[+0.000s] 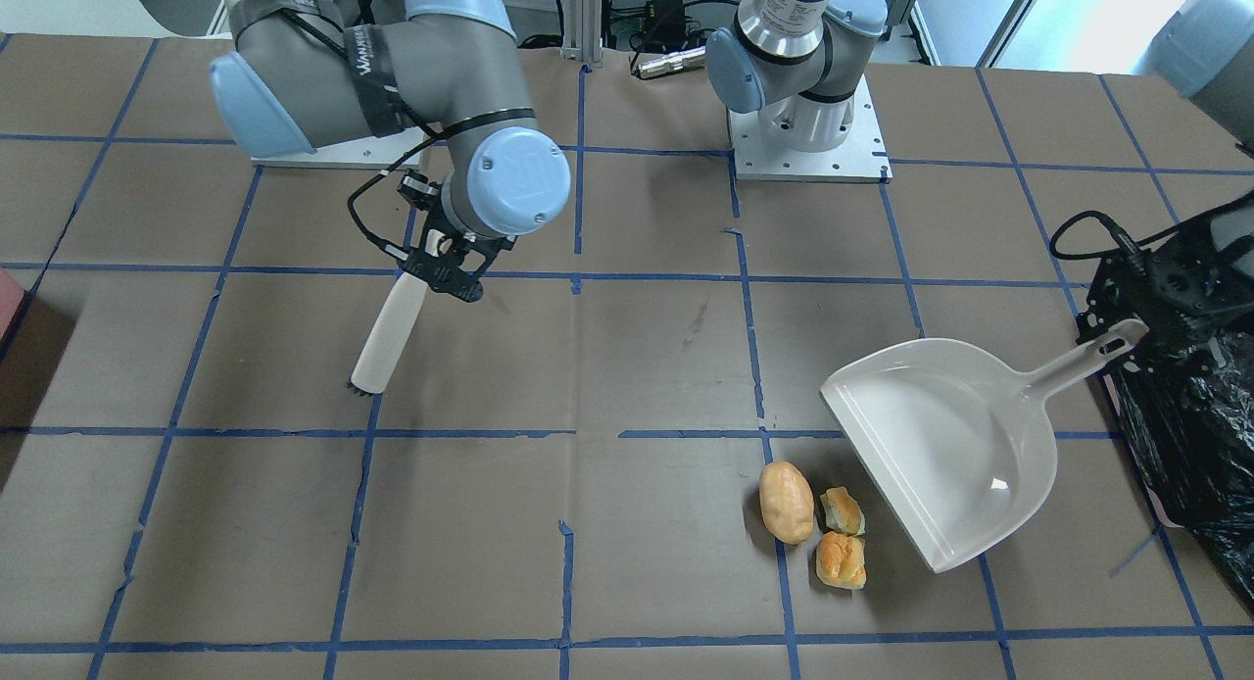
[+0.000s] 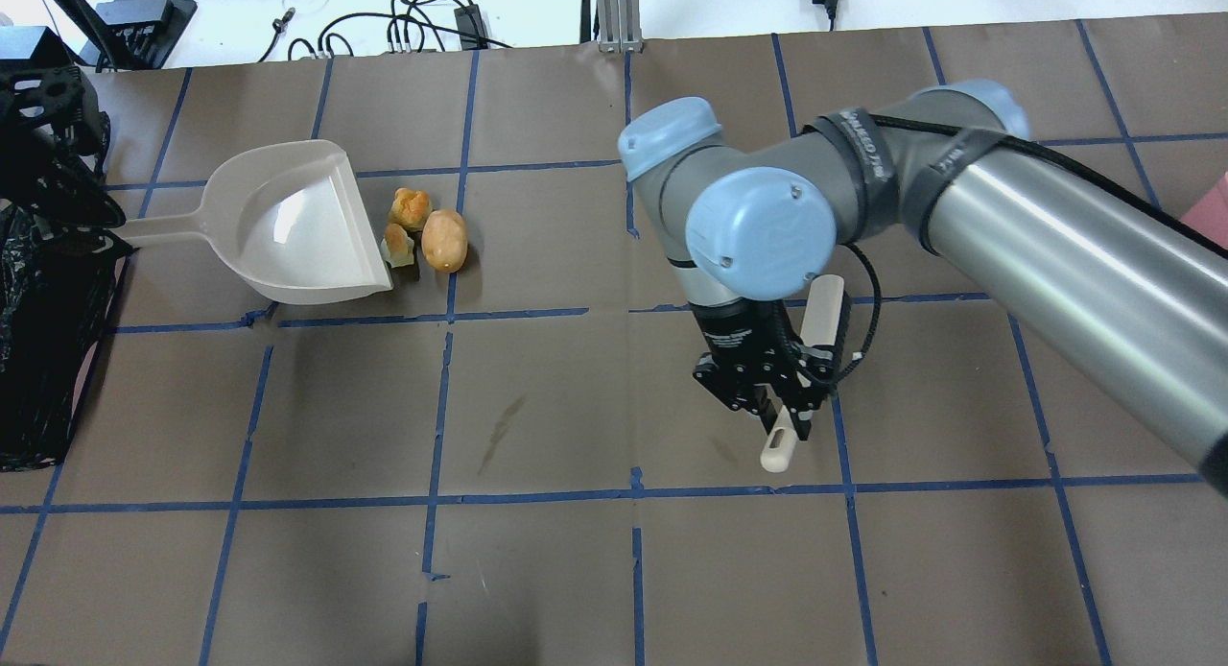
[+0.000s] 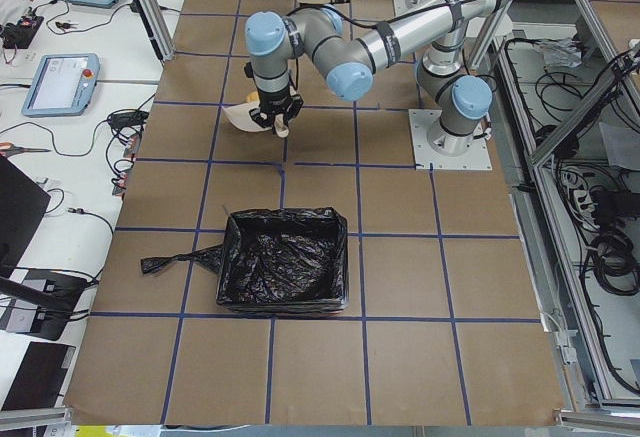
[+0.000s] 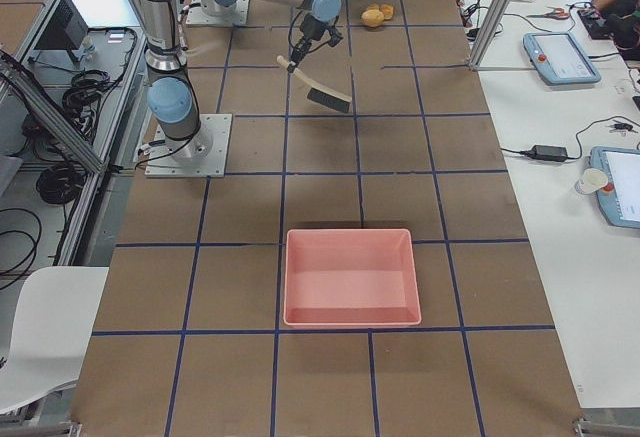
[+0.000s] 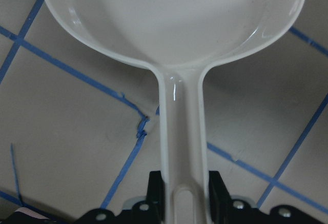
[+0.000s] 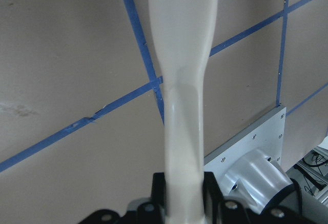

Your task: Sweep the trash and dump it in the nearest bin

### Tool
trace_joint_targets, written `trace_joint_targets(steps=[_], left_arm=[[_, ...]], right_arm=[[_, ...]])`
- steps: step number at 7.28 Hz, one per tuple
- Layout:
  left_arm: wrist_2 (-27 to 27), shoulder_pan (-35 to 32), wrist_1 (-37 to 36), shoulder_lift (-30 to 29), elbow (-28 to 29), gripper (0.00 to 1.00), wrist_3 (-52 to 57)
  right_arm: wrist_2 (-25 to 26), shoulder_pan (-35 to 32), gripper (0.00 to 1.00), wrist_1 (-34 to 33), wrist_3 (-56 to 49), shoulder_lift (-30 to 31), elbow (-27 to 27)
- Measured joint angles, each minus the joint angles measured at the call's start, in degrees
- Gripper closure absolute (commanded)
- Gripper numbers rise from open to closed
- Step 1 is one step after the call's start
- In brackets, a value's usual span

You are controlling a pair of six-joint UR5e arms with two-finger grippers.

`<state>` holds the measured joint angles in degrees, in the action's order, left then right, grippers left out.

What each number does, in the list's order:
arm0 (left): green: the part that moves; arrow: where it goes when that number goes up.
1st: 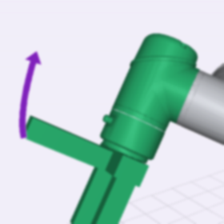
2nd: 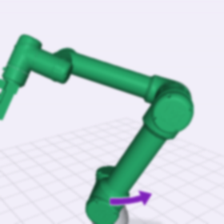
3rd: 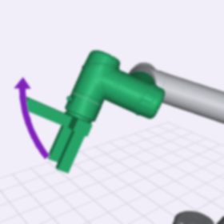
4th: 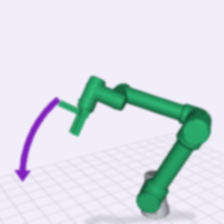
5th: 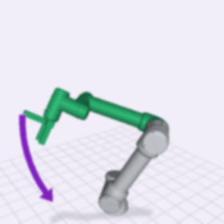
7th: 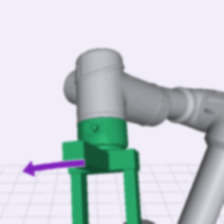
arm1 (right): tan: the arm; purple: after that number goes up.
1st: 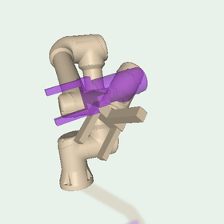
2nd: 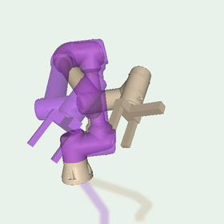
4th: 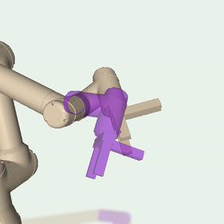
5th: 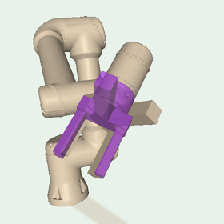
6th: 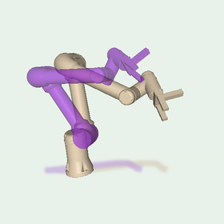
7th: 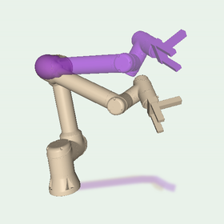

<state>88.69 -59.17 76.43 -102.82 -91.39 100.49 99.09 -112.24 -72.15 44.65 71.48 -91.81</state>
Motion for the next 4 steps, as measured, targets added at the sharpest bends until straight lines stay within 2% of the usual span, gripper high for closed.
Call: trace_joint_targets(steps=[2,4], left_arm=[[0.54,2.18,-6.15,-6.45,1.72,1.00,10.08],[2.32,2.33,-8.11,-9.87,2.85,1.00,15.00]], right_arm=[[-4.39,-5.77,1.00,9.07,5.35,-8.28,14.92],[-7.67,-10.24,1.00,11.99,11.17,-14.05,23.42]])
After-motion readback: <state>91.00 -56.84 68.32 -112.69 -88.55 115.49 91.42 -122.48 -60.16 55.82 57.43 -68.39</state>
